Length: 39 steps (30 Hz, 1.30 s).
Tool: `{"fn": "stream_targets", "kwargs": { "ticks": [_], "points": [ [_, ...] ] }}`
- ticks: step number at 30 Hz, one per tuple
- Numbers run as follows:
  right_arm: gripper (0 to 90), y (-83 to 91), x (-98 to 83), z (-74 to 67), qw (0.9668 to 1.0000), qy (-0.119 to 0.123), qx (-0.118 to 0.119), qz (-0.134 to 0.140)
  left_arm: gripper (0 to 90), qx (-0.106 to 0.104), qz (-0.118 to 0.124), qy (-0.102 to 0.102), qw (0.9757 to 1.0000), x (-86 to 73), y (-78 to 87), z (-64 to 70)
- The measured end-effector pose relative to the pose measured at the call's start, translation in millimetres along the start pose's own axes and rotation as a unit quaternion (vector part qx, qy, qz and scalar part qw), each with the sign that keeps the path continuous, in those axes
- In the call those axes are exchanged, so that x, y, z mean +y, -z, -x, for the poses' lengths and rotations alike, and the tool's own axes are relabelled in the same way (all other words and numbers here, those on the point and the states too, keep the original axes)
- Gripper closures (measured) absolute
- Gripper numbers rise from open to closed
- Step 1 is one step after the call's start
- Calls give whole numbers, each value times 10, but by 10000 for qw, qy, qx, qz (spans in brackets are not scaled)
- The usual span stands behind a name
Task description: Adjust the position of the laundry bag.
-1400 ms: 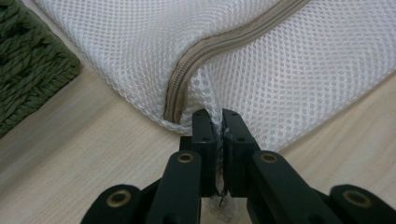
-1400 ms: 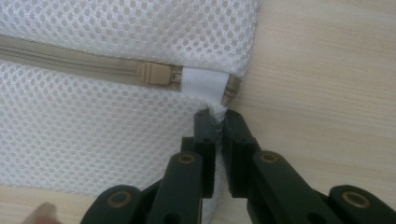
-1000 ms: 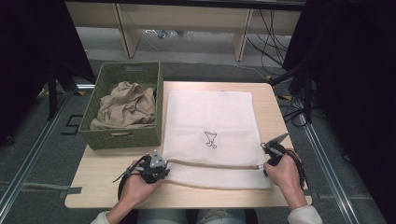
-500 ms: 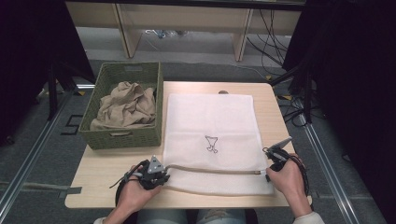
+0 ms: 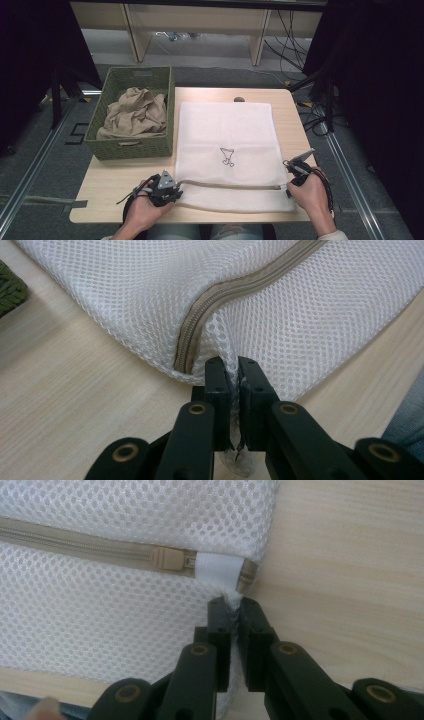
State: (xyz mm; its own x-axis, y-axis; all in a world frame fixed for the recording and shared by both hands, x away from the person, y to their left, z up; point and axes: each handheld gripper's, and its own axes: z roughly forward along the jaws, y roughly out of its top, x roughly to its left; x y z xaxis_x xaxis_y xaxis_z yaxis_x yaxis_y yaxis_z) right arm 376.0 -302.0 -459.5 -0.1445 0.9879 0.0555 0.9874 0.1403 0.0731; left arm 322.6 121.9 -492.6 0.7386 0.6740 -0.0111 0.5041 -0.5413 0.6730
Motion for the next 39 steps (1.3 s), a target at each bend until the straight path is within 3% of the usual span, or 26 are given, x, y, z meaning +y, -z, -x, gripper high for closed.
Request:
{"fn": "stream_targets", "kwargs": {
  "ticks": [1, 4, 6, 12, 14, 16, 17, 18, 19, 21, 22, 23, 25, 26, 27, 28, 29, 30, 31, 32, 33, 35, 36, 37, 38, 39],
  "points": [
    [859, -1, -6, -3, 10000, -22, -2, -12, 836, 2, 11, 102, 9999, -7, -4, 18],
    [858, 4, -40, -10, 10000, -36, 39, -37, 834, -25, -11, 147, 9999, -16, -3, 28],
    [857, -4, -49, 1, 10000, 8, 22, -40, 832, -6, -25, -26, 10000, -9, 2, 11],
    [846, -12, -47, 17, 9999, 69, 78, -50, 819, -46, -42, 33, 10000, -14, -3, 20],
    [836, -6, -46, -12, 9998, -154, 19, -155, 806, -1, -44, 17, 10000, -14, -6, 15],
    [826, -10, -49, -8, 9998, -157, 36, -131, 789, -9, -54, 20, 10000, -16, -7, 16],
    [819, -34, -55, 9, 10000, -69, 23, 30, 779, 5, -62, 7, 10000, -16, -7, 13],
    [807, -23, -50, 19, 10000, -40, 30, -52, 760, -2, -74, 146, 9999, -22, -7, 27],
    [798, -12, -36, 50, 9996, 60, 197, -179, 742, -15, -50, 185, 9998, -25, -4, 23],
    [771, 18, -37, 58, 9997, 46, 144, -207, 681, 23, 12, 239, 9997, -25, 23, 13],
    [752, 3, -45, 48, 10000, -69, -11, 19, 645, 32, 40, 246, 9997, -24, 41, 10],
    [739, 14, -55, 54, 9999, -70, 58, 126, 614, 84, 90, 276, 9995, -21, 69, -11],
    [725, 51, -54, 76, 9997, -72, 6, 220, 551, 140, 215, 323, 9991, -13, 99, -29],
    [722, 55, -49, 88, 9996, -100, 38, 265, 534, 170, 171, 226, 9995, -9, 120, -56],
    [722, 65, -47, 89, 9995, -144, -17, 274, 518, 247, 362, 353, 9984, -1, 124, -62],
    [719, 80, -52, 102, 9992, -115, -10, 378, 500, 235, 383, 317, 9985, 2, 139, -74],
    [716, 86, -51, 101, 9991, -151, -25, 389, 495, 290, 262, 50, 9992, 10, 179, -122],
    [713, 91, -50, 114, 9991, -106, -58, 401, 485, 267, 371, 251, 9986, 7, 168, -106],
    [713, 104, -51, 70, 9982, -425, -2, 417, 478, 378, 579, 333, 9971, 16, 152, -102],
    [712, 100, -46, 115, 9988, -197, -9, 459, 467, 342, 609, 456, 9965, 15, 149, -91],
    [711, 100, -43, 123, 9987, -151, -23, 480, 463, 425, 665, 401, 9961, 22, 150, -101],
    [709, 105, -37, 119, 9984, -203, 40, 529, 449, 365, 653, 343, 9966, 37, 161, -120],
    [706, 111, -31, 121, 9984, -199, 0, 521, 439, 427, 781, 394, 9953, 42, 145, -110],
    [704, 129, -30, 83, 9980, -432, -13, 457, 432, 405, 792, 385, 9953, 53, 147, -114],
    [702, 117, -21, 114, 9981, -254, -4, 564, 422, 492, 804, 464, 9945, 63, 149, -107],
    [699, 123, -16, 130, 9980, -187, 6, 596, 407, 485, 819, 326, 9949, 75, 155, -130]
  ]
}}
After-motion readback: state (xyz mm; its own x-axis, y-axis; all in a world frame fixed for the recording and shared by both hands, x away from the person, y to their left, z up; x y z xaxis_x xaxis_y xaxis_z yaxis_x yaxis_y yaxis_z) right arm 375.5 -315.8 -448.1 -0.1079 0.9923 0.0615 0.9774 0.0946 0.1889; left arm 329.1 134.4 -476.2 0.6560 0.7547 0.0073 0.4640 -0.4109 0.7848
